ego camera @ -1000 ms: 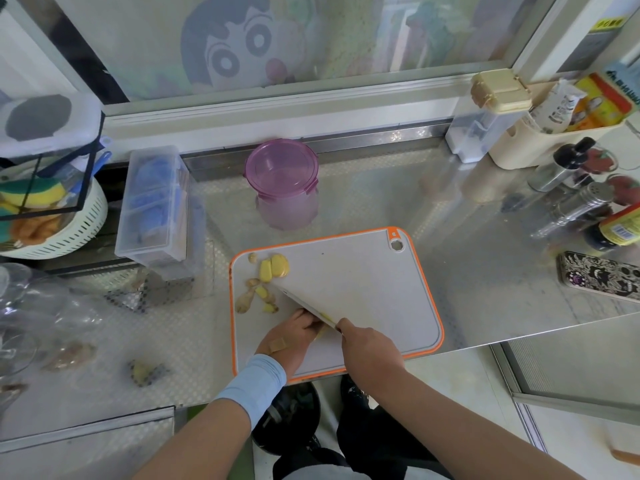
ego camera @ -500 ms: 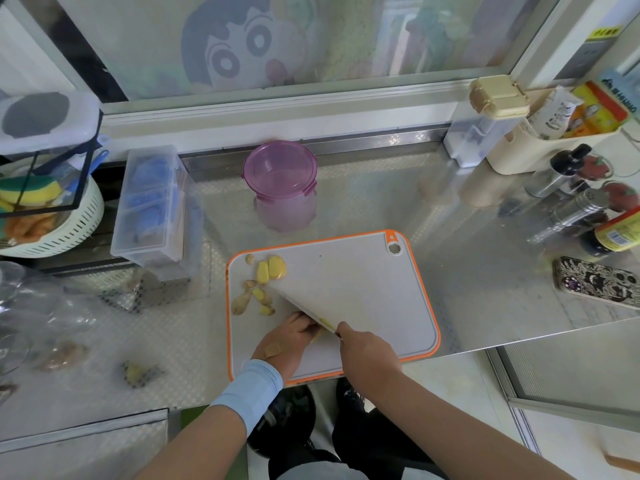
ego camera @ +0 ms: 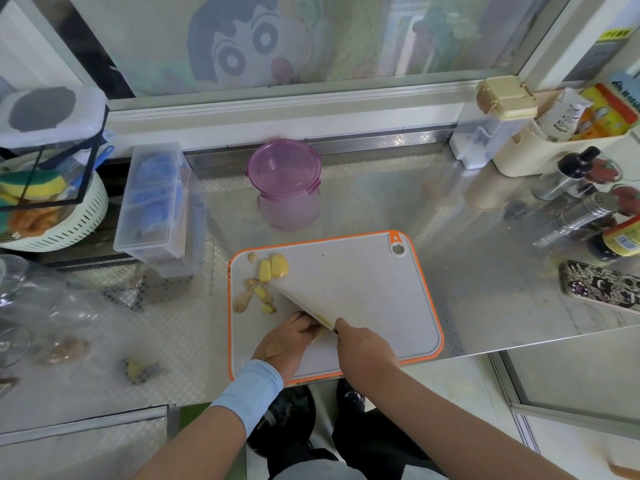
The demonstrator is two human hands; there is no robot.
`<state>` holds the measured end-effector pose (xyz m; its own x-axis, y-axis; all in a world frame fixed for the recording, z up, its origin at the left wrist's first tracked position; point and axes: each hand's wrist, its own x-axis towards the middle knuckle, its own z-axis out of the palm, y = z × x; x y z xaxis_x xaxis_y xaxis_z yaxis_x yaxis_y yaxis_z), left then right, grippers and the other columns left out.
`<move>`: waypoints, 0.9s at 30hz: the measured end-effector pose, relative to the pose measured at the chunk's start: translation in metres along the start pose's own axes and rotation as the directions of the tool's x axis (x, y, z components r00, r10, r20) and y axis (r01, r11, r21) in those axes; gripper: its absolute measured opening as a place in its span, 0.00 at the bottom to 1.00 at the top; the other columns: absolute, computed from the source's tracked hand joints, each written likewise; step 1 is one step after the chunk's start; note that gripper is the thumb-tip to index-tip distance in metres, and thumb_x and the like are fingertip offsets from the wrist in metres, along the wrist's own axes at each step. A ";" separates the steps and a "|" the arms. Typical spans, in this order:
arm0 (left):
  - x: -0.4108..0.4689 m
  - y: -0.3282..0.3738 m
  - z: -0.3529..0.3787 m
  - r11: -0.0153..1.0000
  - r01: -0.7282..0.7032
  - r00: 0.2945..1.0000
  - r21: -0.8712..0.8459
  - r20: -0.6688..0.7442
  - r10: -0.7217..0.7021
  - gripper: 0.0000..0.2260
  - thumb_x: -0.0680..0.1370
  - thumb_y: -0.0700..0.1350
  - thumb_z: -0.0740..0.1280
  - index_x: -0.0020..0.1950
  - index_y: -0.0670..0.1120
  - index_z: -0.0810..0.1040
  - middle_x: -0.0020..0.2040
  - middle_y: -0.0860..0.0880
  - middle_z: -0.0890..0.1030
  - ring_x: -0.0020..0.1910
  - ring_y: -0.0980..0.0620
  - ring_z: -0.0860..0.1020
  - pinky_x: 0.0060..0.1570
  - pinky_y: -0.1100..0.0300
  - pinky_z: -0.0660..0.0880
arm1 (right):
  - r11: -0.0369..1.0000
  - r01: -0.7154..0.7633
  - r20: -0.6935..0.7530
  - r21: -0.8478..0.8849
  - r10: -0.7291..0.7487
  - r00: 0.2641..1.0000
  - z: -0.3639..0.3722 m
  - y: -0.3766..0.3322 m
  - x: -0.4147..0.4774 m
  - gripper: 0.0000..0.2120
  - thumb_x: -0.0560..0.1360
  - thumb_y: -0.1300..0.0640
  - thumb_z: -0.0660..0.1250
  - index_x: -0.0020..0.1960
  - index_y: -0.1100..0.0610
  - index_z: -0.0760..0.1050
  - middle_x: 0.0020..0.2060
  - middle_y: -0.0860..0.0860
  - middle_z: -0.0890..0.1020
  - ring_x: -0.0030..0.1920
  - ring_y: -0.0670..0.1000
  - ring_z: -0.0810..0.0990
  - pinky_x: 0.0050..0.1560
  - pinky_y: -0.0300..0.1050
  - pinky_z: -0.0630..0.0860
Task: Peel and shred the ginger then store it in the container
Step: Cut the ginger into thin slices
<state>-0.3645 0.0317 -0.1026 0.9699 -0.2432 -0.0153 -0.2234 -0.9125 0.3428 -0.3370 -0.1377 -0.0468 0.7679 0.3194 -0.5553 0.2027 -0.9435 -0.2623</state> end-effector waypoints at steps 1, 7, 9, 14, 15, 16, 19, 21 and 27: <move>0.000 0.004 0.000 0.996 0.031 0.999 -0.090 0.028 -0.028 0.11 0.81 0.54 0.60 0.60 0.61 0.79 0.59 0.64 0.74 0.59 0.62 0.73 0.57 0.63 0.70 | 1.000 0.004 -0.006 0.005 -0.004 1.000 -0.001 -0.002 0.002 0.10 0.78 0.66 0.55 0.52 0.52 0.60 0.32 0.51 0.69 0.29 0.51 0.67 0.26 0.44 0.61; -0.002 0.006 -0.007 0.945 0.115 0.993 -0.305 0.034 -0.110 0.15 0.83 0.49 0.56 0.65 0.56 0.77 0.63 0.60 0.73 0.60 0.61 0.70 0.57 0.64 0.70 | 1.000 -0.021 0.000 0.006 0.021 1.000 0.002 0.005 -0.009 0.11 0.78 0.65 0.56 0.51 0.51 0.59 0.34 0.51 0.70 0.31 0.54 0.69 0.27 0.44 0.62; -0.002 0.003 -0.014 0.859 0.262 0.963 -0.440 0.175 -0.205 0.22 0.80 0.41 0.46 0.63 0.50 0.77 0.59 0.53 0.78 0.59 0.55 0.70 0.53 0.60 0.77 | 0.999 -0.031 0.012 -0.010 0.031 0.999 0.002 0.011 -0.016 0.12 0.77 0.66 0.56 0.51 0.51 0.58 0.34 0.51 0.71 0.30 0.52 0.68 0.26 0.43 0.62; 0.001 0.012 -0.013 0.895 0.262 0.965 -0.361 0.071 -0.254 0.13 0.82 0.46 0.58 0.63 0.50 0.79 0.61 0.53 0.76 0.60 0.56 0.72 0.52 0.67 0.69 | 0.998 -0.014 0.019 -0.058 0.015 1.000 0.002 0.012 -0.013 0.15 0.75 0.68 0.58 0.51 0.51 0.58 0.33 0.51 0.70 0.29 0.51 0.68 0.27 0.44 0.64; 0.000 0.012 -0.009 0.895 0.248 0.969 -0.371 0.073 -0.238 0.13 0.82 0.48 0.61 0.64 0.51 0.79 0.62 0.55 0.75 0.60 0.57 0.73 0.51 0.68 0.66 | 0.998 -0.006 0.018 -0.062 0.007 1.000 0.002 0.010 -0.011 0.15 0.75 0.69 0.58 0.51 0.52 0.58 0.33 0.51 0.70 0.29 0.51 0.68 0.28 0.44 0.65; 0.000 0.009 -0.004 0.902 0.243 0.970 -0.357 0.082 -0.228 0.12 0.81 0.50 0.62 0.63 0.53 0.79 0.61 0.57 0.75 0.59 0.58 0.73 0.50 0.68 0.66 | 0.998 0.002 0.018 -0.064 -0.001 1.000 0.002 0.008 -0.009 0.15 0.75 0.69 0.58 0.51 0.52 0.57 0.32 0.50 0.70 0.29 0.51 0.68 0.30 0.45 0.68; -0.001 0.011 -0.007 0.873 0.258 0.966 -0.413 0.098 -0.239 0.11 0.81 0.52 0.62 0.62 0.58 0.79 0.61 0.60 0.75 0.58 0.60 0.74 0.49 0.71 0.67 | 0.998 0.004 0.015 -0.064 -0.004 1.000 0.003 0.007 -0.008 0.15 0.75 0.69 0.58 0.51 0.52 0.57 0.32 0.51 0.69 0.30 0.53 0.70 0.33 0.46 0.72; -0.002 0.011 -0.008 0.892 0.224 0.975 -0.393 0.090 -0.204 0.12 0.81 0.51 0.62 0.62 0.56 0.79 0.62 0.58 0.75 0.59 0.61 0.73 0.54 0.69 0.67 | 0.998 0.013 0.005 -0.059 -0.013 1.000 0.002 0.008 -0.008 0.15 0.75 0.69 0.58 0.51 0.52 0.58 0.32 0.51 0.69 0.32 0.54 0.71 0.32 0.45 0.70; -0.002 0.012 -0.016 0.869 0.276 0.960 -0.410 0.162 -0.228 0.13 0.83 0.46 0.59 0.65 0.53 0.77 0.65 0.58 0.72 0.63 0.61 0.70 0.58 0.68 0.66 | 0.999 0.001 0.014 -0.038 0.000 1.000 0.004 0.019 -0.020 0.12 0.77 0.67 0.56 0.50 0.51 0.58 0.33 0.52 0.71 0.29 0.52 0.68 0.25 0.44 0.62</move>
<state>-0.3679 0.0270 -0.0833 0.9663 -0.0786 -0.2451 0.1131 -0.7255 0.6788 -0.3508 -0.1618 -0.0437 0.7595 0.3208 -0.5659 0.2260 -0.9459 -0.2328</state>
